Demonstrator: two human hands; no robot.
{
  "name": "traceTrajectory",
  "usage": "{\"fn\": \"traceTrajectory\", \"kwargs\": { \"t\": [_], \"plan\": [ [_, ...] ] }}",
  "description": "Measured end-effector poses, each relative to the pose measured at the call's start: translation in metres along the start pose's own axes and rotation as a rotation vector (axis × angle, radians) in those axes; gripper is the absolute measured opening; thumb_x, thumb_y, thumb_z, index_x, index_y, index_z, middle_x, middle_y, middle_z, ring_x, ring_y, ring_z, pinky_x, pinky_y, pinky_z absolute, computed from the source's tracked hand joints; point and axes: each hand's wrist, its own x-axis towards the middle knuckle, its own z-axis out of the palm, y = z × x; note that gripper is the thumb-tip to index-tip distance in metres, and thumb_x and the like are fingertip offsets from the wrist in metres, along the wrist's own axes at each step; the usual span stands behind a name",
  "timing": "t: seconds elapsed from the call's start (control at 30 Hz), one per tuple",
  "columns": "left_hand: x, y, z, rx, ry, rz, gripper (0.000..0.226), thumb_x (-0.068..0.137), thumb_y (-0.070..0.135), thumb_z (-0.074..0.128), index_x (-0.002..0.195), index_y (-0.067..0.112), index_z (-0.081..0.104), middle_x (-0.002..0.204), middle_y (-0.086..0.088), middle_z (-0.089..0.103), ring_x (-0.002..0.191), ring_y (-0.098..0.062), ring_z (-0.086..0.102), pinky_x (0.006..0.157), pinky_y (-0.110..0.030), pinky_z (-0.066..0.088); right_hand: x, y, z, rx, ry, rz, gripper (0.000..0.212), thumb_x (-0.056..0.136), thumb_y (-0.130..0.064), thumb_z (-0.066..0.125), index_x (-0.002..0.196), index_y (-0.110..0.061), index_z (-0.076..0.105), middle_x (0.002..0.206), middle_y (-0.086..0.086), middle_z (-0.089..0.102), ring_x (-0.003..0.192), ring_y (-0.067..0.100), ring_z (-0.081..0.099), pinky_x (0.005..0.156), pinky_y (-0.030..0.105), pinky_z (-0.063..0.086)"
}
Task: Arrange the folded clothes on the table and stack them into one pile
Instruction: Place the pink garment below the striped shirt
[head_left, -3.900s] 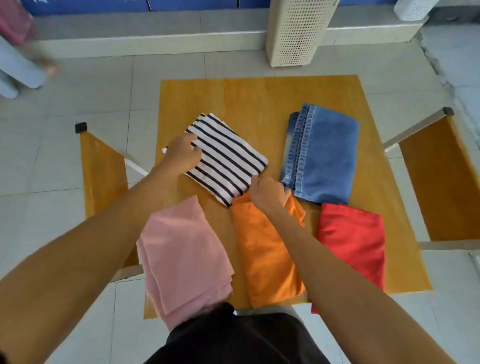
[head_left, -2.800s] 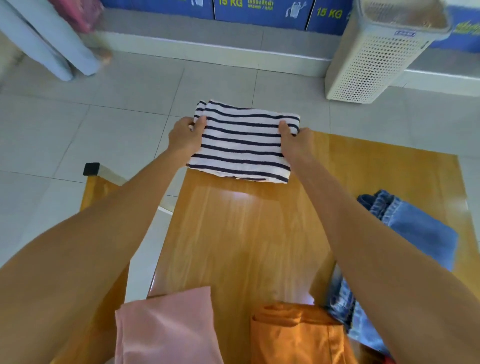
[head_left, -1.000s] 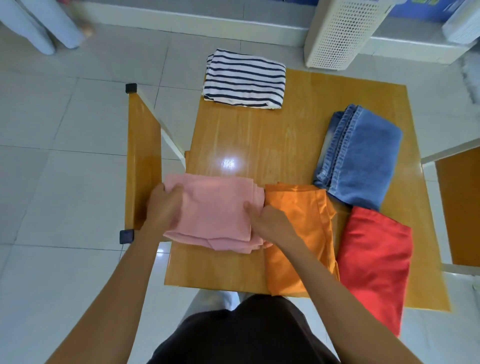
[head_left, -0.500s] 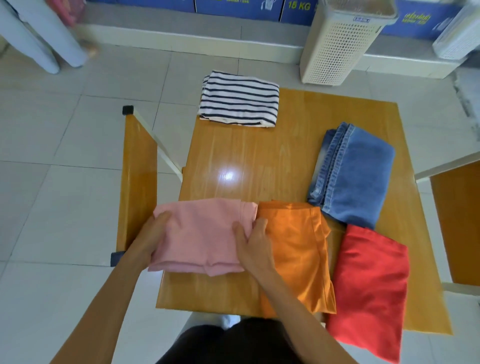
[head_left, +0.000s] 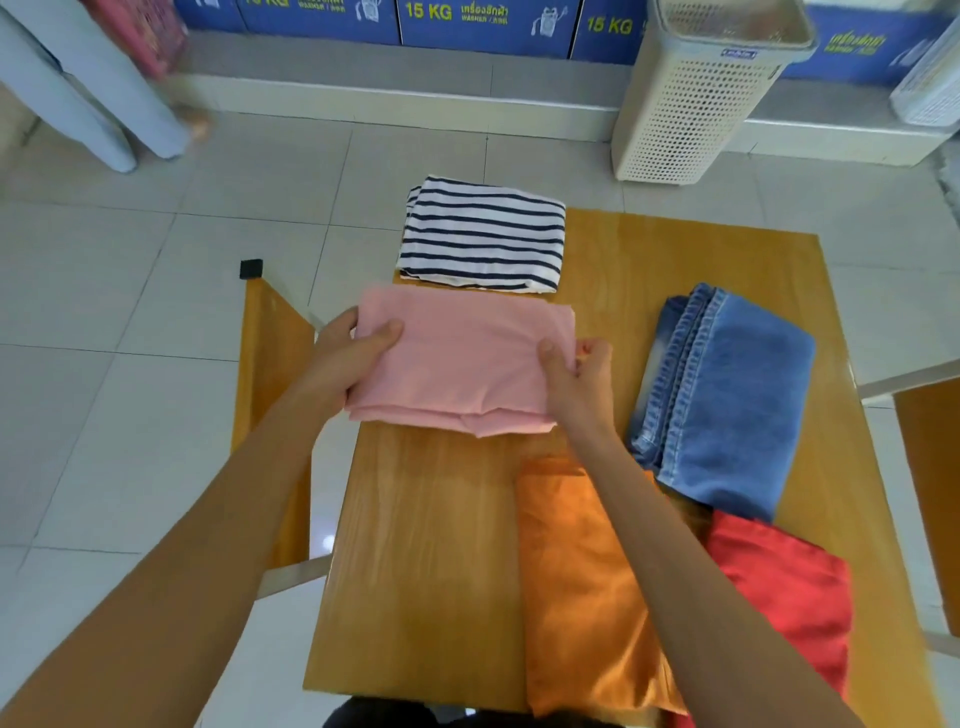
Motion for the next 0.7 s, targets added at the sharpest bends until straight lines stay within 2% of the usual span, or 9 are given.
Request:
{"fn": "traceTrajectory", "kwargs": {
  "t": [0.1, 0.17, 0.3, 0.4, 0.47, 0.53, 0.6, 0.67, 0.7],
  "plan": [
    [0.033, 0.004, 0.02, 0.05, 0.109, 0.019, 0.061, 0.085, 0.045, 0.073, 0.137, 0.023, 0.051, 0.125, 0.007, 0.057, 0.11, -0.018, 0.057, 0.097, -0.041, 0.05, 0.037, 0.004, 0.008, -0.042, 0.019, 0.015, 0.03, 0.099, -0.039, 0.058, 0.114, -0.021, 0.039, 0.097, -0.012, 0.051, 0.085, 0.006, 0.054, 0.073, 0.033, 0.051],
    [0.052, -0.004, 0.027, 0.057, 0.182, -0.018, 0.055, 0.088, 0.037, 0.073, 0.137, 0.022, 0.053, 0.13, 0.006, 0.053, 0.117, -0.019, 0.054, 0.101, -0.041, 0.049, 0.056, 0.012, 0.015, -0.08, 0.014, 0.053, 0.028, 0.1, -0.037, 0.056, 0.114, -0.021, 0.039, 0.097, -0.008, 0.054, 0.086, 0.012, 0.058, 0.07, 0.035, 0.052],
    [0.073, -0.028, 0.022, 0.042, 0.176, -0.097, 0.05, 0.087, 0.016, 0.074, 0.134, 0.018, 0.058, 0.13, -0.007, 0.062, 0.114, -0.027, 0.062, 0.098, -0.043, 0.053, 0.074, 0.025, 0.02, -0.136, 0.006, 0.124, 0.028, 0.1, -0.031, 0.055, 0.12, -0.017, 0.041, 0.095, -0.004, 0.054, 0.079, 0.013, 0.056, 0.065, 0.032, 0.048],
    [0.071, -0.037, 0.017, 0.057, 0.173, -0.08, 0.048, 0.088, 0.014, 0.071, 0.134, 0.019, 0.057, 0.126, -0.006, 0.064, 0.112, -0.026, 0.062, 0.096, -0.043, 0.054, 0.074, 0.025, 0.018, -0.16, -0.013, 0.119, 0.032, 0.101, -0.029, 0.053, 0.126, -0.014, 0.041, 0.091, -0.01, 0.05, 0.078, 0.009, 0.054, 0.058, 0.027, 0.044],
    [0.062, -0.038, 0.019, 0.074, 0.252, -0.064, 0.045, 0.088, 0.014, 0.066, 0.132, 0.021, 0.058, 0.125, -0.003, 0.063, 0.111, -0.024, 0.061, 0.095, -0.041, 0.055, 0.067, 0.022, 0.012, -0.177, -0.018, 0.122, 0.03, 0.099, -0.027, 0.052, 0.125, -0.014, 0.043, 0.096, -0.004, 0.056, 0.08, 0.012, 0.056, 0.058, 0.028, 0.046],
    [0.042, -0.037, 0.026, 0.098, 0.35, -0.044, 0.039, 0.088, 0.011, 0.059, 0.126, 0.019, 0.061, 0.117, 0.001, 0.062, 0.109, -0.022, 0.061, 0.094, -0.039, 0.055, 0.053, 0.019, 0.004, -0.217, 0.008, 0.098, 0.03, 0.096, -0.024, 0.052, 0.124, -0.014, 0.046, 0.108, 0.004, 0.06, 0.087, 0.017, 0.059, 0.066, 0.033, 0.05],
    [0.013, -0.035, 0.038, 0.153, 0.397, 0.046, 0.031, 0.087, 0.009, 0.055, 0.116, 0.019, 0.064, 0.104, 0.008, 0.061, 0.105, -0.017, 0.062, 0.094, -0.037, 0.054, 0.032, 0.02, -0.008, -0.289, 0.029, 0.028, 0.031, 0.093, -0.025, 0.055, 0.123, -0.014, 0.05, 0.119, 0.008, 0.058, 0.104, 0.023, 0.057, 0.083, 0.039, 0.052],
    [-0.02, -0.033, 0.062, 0.209, 0.325, 0.171, 0.023, 0.088, 0.011, 0.056, 0.107, 0.022, 0.064, 0.097, 0.012, 0.06, 0.099, -0.011, 0.06, 0.089, -0.027, 0.051, 0.005, 0.026, -0.024, -0.376, 0.026, -0.034, 0.03, 0.093, -0.027, 0.058, 0.12, -0.014, 0.056, 0.125, 0.01, 0.056, 0.117, 0.026, 0.049, 0.096, 0.038, 0.044],
    [-0.035, -0.035, 0.077, 0.219, 0.244, 0.224, 0.021, 0.087, 0.012, 0.057, 0.104, 0.024, 0.064, 0.097, 0.012, 0.062, 0.096, -0.009, 0.06, 0.083, -0.022, 0.049, -0.011, 0.031, -0.032, -0.39, 0.018, -0.04, 0.028, 0.093, -0.027, 0.059, 0.118, -0.014, 0.058, 0.125, 0.01, 0.056, 0.119, 0.026, 0.048, 0.097, 0.036, 0.041]
  ]
}}
